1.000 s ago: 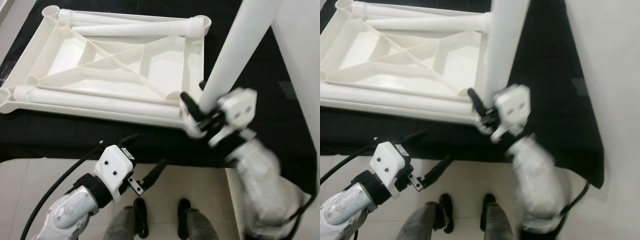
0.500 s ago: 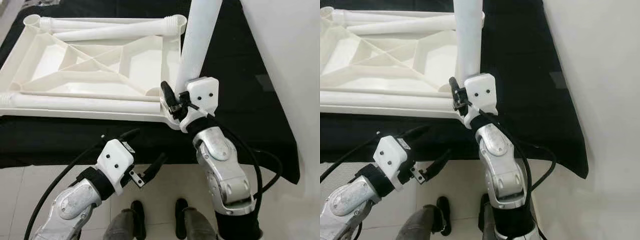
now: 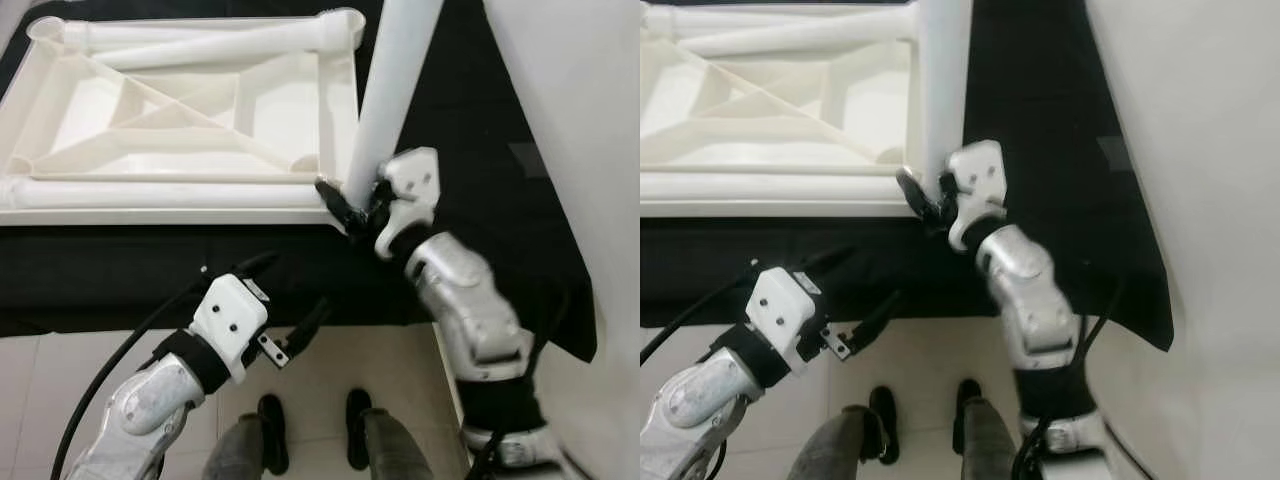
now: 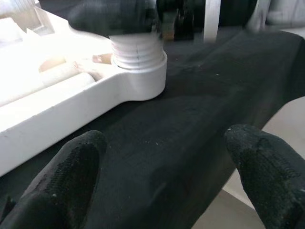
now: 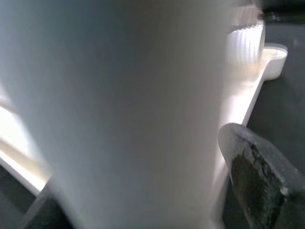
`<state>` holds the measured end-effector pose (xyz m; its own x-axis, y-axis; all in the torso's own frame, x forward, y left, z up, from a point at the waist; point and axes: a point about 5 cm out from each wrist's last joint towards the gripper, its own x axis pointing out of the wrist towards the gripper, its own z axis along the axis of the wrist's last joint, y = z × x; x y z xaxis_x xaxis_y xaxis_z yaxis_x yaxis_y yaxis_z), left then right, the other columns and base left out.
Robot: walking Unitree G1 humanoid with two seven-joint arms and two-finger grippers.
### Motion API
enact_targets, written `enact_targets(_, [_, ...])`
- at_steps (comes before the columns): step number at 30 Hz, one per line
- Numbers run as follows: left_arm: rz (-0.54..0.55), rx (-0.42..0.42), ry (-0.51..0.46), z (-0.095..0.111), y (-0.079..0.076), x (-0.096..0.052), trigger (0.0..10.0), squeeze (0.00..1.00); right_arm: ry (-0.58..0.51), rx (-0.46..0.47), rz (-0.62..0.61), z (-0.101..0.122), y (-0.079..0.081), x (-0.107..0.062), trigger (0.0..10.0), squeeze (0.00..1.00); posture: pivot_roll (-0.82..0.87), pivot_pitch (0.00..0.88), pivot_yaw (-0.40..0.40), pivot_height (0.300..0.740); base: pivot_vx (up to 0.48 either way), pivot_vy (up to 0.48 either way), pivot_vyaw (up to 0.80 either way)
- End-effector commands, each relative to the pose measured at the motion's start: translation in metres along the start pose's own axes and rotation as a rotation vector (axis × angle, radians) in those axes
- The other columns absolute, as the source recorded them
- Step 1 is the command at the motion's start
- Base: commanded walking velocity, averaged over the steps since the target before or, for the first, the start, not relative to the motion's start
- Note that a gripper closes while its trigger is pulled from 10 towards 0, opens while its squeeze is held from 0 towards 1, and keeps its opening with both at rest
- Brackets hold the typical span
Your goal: Building children table
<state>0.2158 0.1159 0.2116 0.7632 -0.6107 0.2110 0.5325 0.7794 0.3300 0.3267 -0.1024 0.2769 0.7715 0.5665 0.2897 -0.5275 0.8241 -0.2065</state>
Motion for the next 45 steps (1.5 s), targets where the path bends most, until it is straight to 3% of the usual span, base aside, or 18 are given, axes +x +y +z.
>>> enact_targets(1, [0.000, -0.003, 0.012, -0.003, -0.002, -0.003, 10.0, 0.00, -0.007, 0.018, 0.077, -0.003, 0.000, 0.000, 10.0, 0.00, 0.10, 0.424, -0.036, 0.740, 0.000, 0.000, 0.00])
enact_targets(2, [0.000, -0.003, 0.012, -0.003, -0.002, -0.003, 10.0, 0.00, -0.007, 0.018, 0.077, -0.003, 0.000, 0.000, 10.0, 0.00, 0.10, 0.424, -0.036, 0.740, 0.000, 0.000, 0.00])
enact_targets(5, [0.010, 0.001, 0.012, -0.004, -0.002, -0.003, 10.0, 0.00, -0.036, -0.023, 0.306, 0.011, -0.010, 0.004, 10.0, 0.00, 0.11, 0.421, -0.045, 0.740, 0.000, 0.000, 0.00])
enact_targets(6, [0.010, 0.001, 0.012, -0.004, -0.002, -0.003, 10.0, 0.00, -0.036, -0.023, 0.306, 0.011, -0.010, 0.004, 10.0, 0.00, 0.11, 0.421, -0.045, 0.740, 0.000, 0.000, 0.00])
enact_targets(8, [0.012, 0.001, 0.009, -0.004, -0.002, -0.003, 10.0, 0.00, -0.030, -0.044, 0.502, 0.015, -0.012, 0.003, 10.0, 0.00, 0.11, 0.422, -0.046, 0.740, 0.000, 0.000, 0.00])
enact_targets(12, [0.015, 0.001, 0.008, -0.004, -0.003, -0.003, 10.0, 0.00, 0.015, -0.014, 0.757, 0.014, -0.015, 0.002, 10.0, 0.00, 0.11, 0.419, -0.061, 0.740, 0.000, 0.000, 0.00])
enact_targets(18, [0.027, 0.006, 0.010, -0.004, -0.002, -0.004, 10.0, 0.00, 0.026, 0.025, 0.829, 0.013, -0.021, 0.008, 9.9, 0.00, 0.11, 0.416, -0.066, 0.740, 0.000, 0.000, 0.00])
enact_targets(19, [0.028, 0.006, 0.010, -0.004, -0.002, -0.004, 10.0, 0.00, 0.029, 0.019, 0.826, 0.012, -0.022, 0.010, 0.0, 0.00, 0.12, 0.416, -0.069, 0.740, 0.000, 0.000, 0.00])
enact_targets(28, [0.030, 0.005, 0.008, -0.004, -0.003, -0.004, 10.0, 0.00, 0.043, -0.020, 0.819, 0.006, -0.027, 0.015, 0.0, 0.00, 0.11, 0.404, -0.065, 0.740, 0.000, 0.000, 0.00])
enact_targets(32, [0.020, 0.003, 0.006, -0.005, -0.004, -0.003, 10.0, 0.00, 0.081, -0.040, 0.787, -0.004, -0.034, 0.013, 0.0, 0.00, 0.10, 0.402, -0.065, 0.740, 0.000, 0.000, 0.00])
enact_targets(35, [0.014, 0.000, 0.003, -0.004, -0.006, -0.003, 10.0, 0.00, 0.176, 0.030, 0.607, -0.029, -0.029, -0.005, 0.0, 0.00, 0.09, 0.411, -0.080, 0.740, 0.000, 0.000, 0.00])
enact_targets(38, [0.013, -0.001, 0.003, -0.004, -0.007, -0.003, 10.0, 0.00, 0.238, 0.032, 0.524, -0.041, -0.021, -0.013, 0.0, 0.00, 0.09, 0.413, -0.085, 0.740, 0.000, 0.000, 0.00])
enact_targets(39, [0.010, -0.004, 0.006, -0.004, -0.007, -0.004, 10.0, 0.00, 0.364, 0.041, 0.104, -0.067, -0.001, -0.024, 0.0, 0.00, 0.08, 0.418, -0.094, 0.740, 0.000, 0.000, 0.00])
enact_targets(40, [0.008, -0.003, 0.008, -0.003, -0.008, -0.005, 10.0, 0.00, 0.452, 0.060, -0.013, -0.079, 0.030, -0.047, 0.0, 0.00, 0.12, 0.433, -0.089, 0.740, 0.000, 0.000, 0.00])
enact_targets(41, [0.008, -0.003, 0.008, -0.003, -0.008, -0.005, 10.0, 0.00, 0.452, 0.060, -0.013, -0.079, 0.030, -0.047, 0.0, 0.00, 0.12, 0.433, -0.089, 0.740, 0.000, 0.000, 0.00])
enact_targets(42, [0.008, -0.002, 0.010, -0.003, -0.008, -0.004, 10.0, 0.00, 0.495, 0.061, -0.128, -0.082, 0.050, -0.066, 0.0, 0.00, 0.12, 0.439, -0.087, 0.740, 0.000, 0.000, 0.00])
enact_targets(43, [0.018, -0.007, 0.011, -0.003, -0.007, -0.005, 10.0, 0.00, 0.506, 0.098, -0.169, -0.085, 0.061, -0.068, 0.0, 0.00, 0.10, 0.443, -0.067, 0.740, 0.000, 0.000, 0.00])
enact_targets(45, [0.016, -0.009, 0.017, -0.004, -0.007, -0.005, 10.0, 0.00, 0.476, 0.093, -0.142, -0.085, 0.062, -0.060, 0.0, 0.00, 0.11, 0.430, -0.054, 0.740, 0.000, 0.000, 0.00])
